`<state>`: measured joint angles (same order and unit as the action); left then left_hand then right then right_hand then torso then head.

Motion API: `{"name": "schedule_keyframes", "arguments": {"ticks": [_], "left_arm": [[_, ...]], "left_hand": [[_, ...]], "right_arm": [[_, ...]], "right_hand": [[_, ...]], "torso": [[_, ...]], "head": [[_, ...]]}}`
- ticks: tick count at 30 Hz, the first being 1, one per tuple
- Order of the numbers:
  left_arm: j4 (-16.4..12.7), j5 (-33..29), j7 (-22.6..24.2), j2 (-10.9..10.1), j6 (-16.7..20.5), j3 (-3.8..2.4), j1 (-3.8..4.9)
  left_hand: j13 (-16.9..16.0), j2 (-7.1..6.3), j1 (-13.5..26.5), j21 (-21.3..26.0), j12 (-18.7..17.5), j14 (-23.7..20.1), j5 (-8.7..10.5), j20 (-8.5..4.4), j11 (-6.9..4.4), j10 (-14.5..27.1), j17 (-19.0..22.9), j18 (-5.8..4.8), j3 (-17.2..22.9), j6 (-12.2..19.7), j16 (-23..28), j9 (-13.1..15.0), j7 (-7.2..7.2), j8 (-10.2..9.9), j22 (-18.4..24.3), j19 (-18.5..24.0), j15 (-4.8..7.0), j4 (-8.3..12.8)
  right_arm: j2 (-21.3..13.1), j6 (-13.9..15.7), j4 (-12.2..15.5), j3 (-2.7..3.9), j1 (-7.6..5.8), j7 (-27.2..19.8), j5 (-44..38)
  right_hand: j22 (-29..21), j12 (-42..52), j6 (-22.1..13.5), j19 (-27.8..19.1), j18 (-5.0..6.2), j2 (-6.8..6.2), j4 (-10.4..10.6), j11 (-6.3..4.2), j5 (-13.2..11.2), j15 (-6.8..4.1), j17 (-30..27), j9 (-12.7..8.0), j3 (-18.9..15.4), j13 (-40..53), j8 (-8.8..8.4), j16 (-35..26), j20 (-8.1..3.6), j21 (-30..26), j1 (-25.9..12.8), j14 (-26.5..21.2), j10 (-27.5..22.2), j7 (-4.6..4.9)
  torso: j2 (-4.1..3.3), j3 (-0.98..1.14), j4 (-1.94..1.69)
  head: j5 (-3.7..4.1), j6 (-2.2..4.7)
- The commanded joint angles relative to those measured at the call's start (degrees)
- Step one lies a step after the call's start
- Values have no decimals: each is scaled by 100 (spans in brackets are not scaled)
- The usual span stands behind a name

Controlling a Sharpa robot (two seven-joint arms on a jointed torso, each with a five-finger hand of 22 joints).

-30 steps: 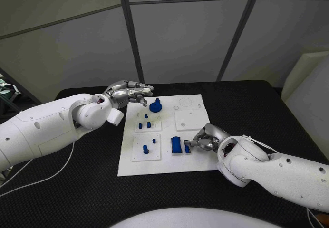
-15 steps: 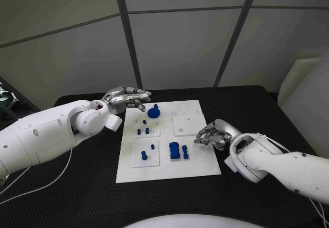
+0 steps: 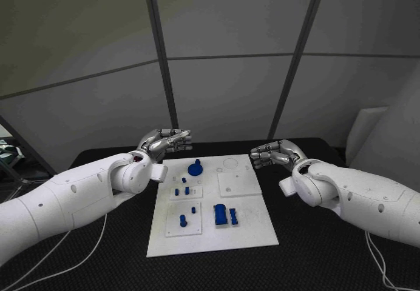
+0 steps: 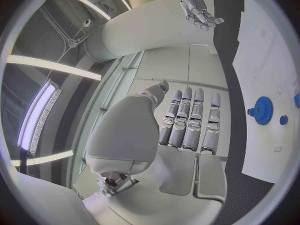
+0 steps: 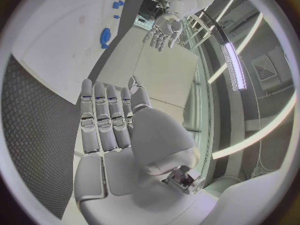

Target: Assemble the parts on the task board

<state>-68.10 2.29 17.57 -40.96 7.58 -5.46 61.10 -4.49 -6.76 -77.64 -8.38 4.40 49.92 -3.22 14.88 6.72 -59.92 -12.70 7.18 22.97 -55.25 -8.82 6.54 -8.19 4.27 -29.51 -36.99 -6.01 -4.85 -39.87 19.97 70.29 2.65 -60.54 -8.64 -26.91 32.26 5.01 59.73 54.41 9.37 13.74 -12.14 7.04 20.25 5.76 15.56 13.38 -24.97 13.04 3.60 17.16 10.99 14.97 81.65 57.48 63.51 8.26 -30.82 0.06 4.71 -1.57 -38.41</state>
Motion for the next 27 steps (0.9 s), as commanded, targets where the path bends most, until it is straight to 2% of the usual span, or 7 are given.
{"name": "schedule_keyframes", "arguments": {"ticks": [1, 15, 17, 19, 20, 22, 27], "left_arm": [[290, -601, 633, 198, 904, 12, -10], [1050, -1079, 1144, 850, 1639, 28, -184], [1002, -818, 832, 807, 1333, 34, -179], [934, -805, 841, 782, 1383, 45, -177], [883, -796, 847, 763, 1420, 54, -176], [747, -771, 864, 713, 1519, 75, -172], [139, -658, 938, 487, 1962, 173, -156]], "left_hand": [[84, 20, 129, 233, -33, -191, 8, 97, -33, 187, 205, 180, -83, 101, 290, -89, 28, -39, 211, 200, 15, -103], [86, -75, 1245, 636, -58, -2646, 49, 112, -313, 1850, 1036, 131, -761, 2030, 656, -342, 279, -119, 1833, 2208, 172, -1217], [449, 222, 4202, 838, -440, -3700, 322, -651, -672, 3804, 1270, -65, -1497, 3628, 882, -654, 819, -427, 2331, 2870, 601, -390], [449, 676, 5176, 838, -440, -4044, 322, -872, -672, 4385, 1270, -205, -1719, 4134, 882, -654, 819, -427, 2495, 3091, 601, -168], [449, 676, 5626, 838, -440, -4206, 322, -978, -672, 4659, 1270, -285, -1823, 4372, 882, -654, 819, -427, 2951, 3197, 601, -64], [449, 676, 6282, 838, -440, -4446, 322, -1488, -672, 5065, 1270, -718, -2297, 4725, 882, -654, 819, -427, 2951, 3699, 601, 485], [449, 676, 7176, 838, -440, -4992, 322, -1488, -672, 5992, 1270, -718, -2297, 5525, 882, -654, 819, -427, 2951, 3699, 601, 485]], "right_arm": [[265, -639, -476, 9, -31, -916, 944], [1100, -909, -1687, 19, -49, -1284, 1506], [1059, -684, -1636, 12, -35, -975, 1192], [1030, -626, -1567, 6, -34, -996, 1221], [1008, -581, -1516, 2, -33, -1013, 1242], [950, -465, -1381, -8, -30, -1055, 1298], [690, 59, -772, -55, -18, -1248, 1552]], "right_hand": [[-309, -134, -144, -256, 17, 5, -98, 48, -222, 36, -316, -194, -105, -288, -1, -392, 93, -405, -201, -153, -138, -19], [-1711, -159, -619, -949, 98, 4, 13, 89, -682, 118, -1201, -975, 153, -950, -3, -1373, 465, -1146, -1336, -486, -968, 49], [-2399, -501, -3109, -3036, -351, -522, 544, -279, -1296, -576, -1556, -1338, 1248, -1304, -360, -1716, -262, -1497, -4333, -2941, -3483, -354], [-2603, -501, -3818, -3632, -488, -733, 711, -704, -1476, -576, -1556, -1338, 1558, -1304, -360, -1716, -468, -1497, -5301, -3635, -4195, -826], [-2698, -501, -4147, -3908, -937, -830, 788, -704, -1560, -576, -1556, -1338, 1703, -1304, -360, -1716, -564, -1497, -5742, -3955, -4526, -826], [-3226, -501, -4704, -4374, -937, -1374, 1214, -704, -2025, -576, -1556, -1338, 1948, -1304, -360, -1716, -1099, -1497, -6484, -4503, -5082, -826], [-3226, -501, -5468, -5015, -937, -1374, 1214, -704, -2025, -576, -1556, -1338, 2497, -1304, -360, -1716, -1099, -1497, -7491, -5252, -5846, -826]], "torso": [[163, -32, 42], [284, 7, 6], [256, -12, 21], [236, -12, -13], [221, -12, -39], [181, -11, -106], [32, -8, -357]], "head": [[-21, 124], [-112, 176], [-93, 179], [-75, 195], [-62, 207], [-28, 237], [99, 351]]}}
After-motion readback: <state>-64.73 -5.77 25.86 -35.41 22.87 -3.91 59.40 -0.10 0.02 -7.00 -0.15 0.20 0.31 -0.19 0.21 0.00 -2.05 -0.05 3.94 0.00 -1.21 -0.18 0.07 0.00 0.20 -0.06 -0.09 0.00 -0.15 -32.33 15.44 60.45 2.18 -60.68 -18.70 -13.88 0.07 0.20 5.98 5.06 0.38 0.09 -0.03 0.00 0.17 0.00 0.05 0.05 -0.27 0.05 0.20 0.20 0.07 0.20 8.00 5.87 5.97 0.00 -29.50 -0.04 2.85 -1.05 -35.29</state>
